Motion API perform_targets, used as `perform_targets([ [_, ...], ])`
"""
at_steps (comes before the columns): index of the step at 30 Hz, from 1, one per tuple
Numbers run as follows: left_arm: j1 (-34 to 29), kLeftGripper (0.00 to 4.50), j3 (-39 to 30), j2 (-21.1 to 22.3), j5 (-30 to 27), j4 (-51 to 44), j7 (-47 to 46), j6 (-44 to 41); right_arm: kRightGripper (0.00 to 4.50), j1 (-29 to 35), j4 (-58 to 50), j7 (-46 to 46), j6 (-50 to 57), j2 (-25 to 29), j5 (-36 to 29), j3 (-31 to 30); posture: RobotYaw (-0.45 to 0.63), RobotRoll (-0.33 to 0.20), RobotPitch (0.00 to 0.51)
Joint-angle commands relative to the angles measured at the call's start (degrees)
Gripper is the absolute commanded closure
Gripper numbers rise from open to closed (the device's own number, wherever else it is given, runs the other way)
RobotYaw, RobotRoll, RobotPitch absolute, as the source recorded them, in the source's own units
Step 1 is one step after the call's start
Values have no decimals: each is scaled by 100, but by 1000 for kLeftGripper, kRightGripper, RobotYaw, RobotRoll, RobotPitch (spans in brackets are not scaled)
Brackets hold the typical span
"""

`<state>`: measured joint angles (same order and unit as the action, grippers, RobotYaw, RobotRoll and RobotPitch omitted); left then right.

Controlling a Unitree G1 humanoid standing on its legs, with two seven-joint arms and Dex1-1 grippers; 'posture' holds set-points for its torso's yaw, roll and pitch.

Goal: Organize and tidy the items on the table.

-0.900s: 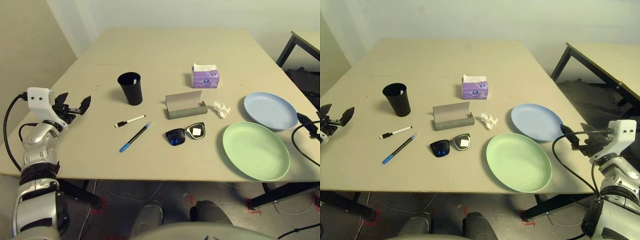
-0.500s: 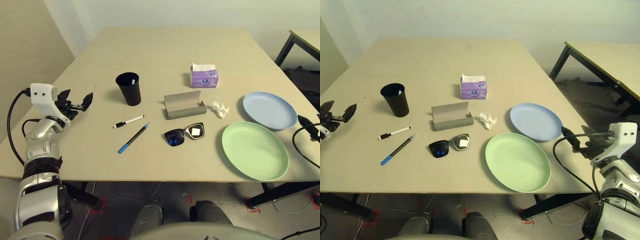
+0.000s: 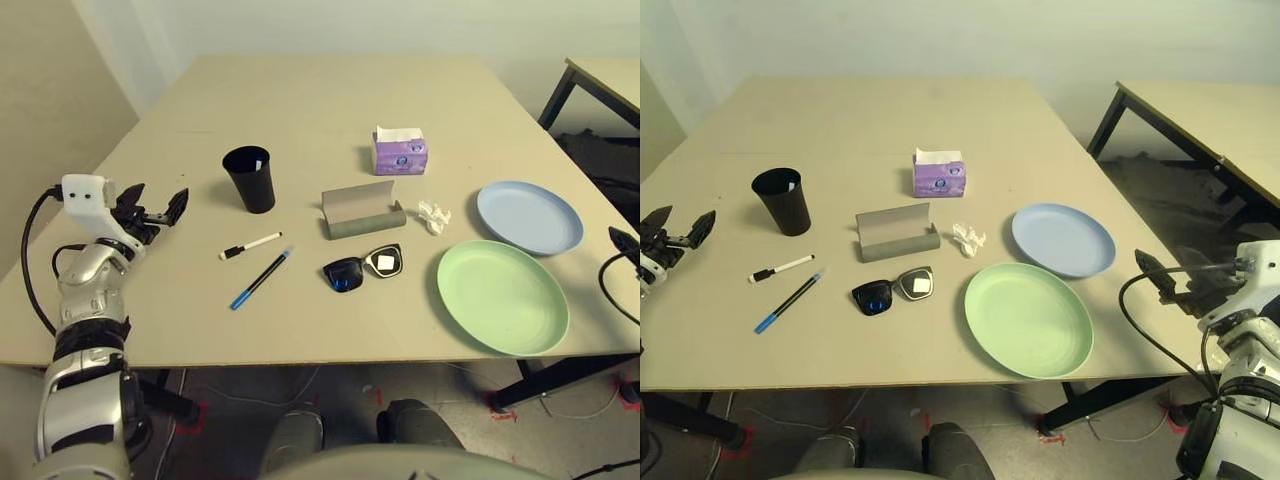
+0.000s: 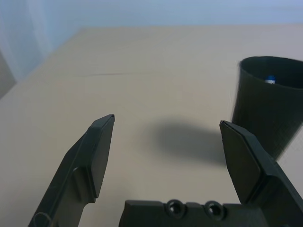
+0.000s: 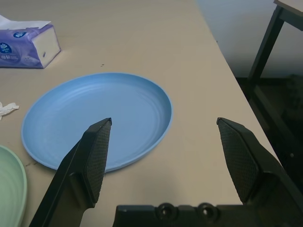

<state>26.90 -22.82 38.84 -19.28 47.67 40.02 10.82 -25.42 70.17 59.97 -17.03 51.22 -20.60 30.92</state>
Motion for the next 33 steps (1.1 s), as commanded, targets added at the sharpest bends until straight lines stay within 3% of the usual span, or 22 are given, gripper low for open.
perform_targets([
  [1, -142, 0, 159, 61, -260, -287, 1115, -189, 37, 55, -68, 67, 32, 81, -13, -8, -81, 0, 28],
  [7, -671, 0, 870, 356, -651, -1461, 3594, -804, 37, 54, -91, -50, 50, 43, 183, -200, -75, 0, 36],
  [14, -865, 0, 1586, 404, -744, -2295, 5100, -1206, 37, 73, -109, -167, 41, -30, 265, -351, -82, 0, 41],
  [19, -472, 0, 2084, 332, -757, -1951, 5248, -883, 37, 314, -593, 0, 439, 56, 421, -696, -123, 0, 45],
  [25, -53, 0, 2342, 291, -796, -1372, 5248, -496, 37, 1370, -2224, 1590, 2682, 416, -212, -795, -155, 0, 41],
  [33, 99, 0, 2601, 346, -916, -1072, 5248, -204, 37, 2189, -3904, 1737, 4426, 532, -403, -992, -164, 0, 45],
])
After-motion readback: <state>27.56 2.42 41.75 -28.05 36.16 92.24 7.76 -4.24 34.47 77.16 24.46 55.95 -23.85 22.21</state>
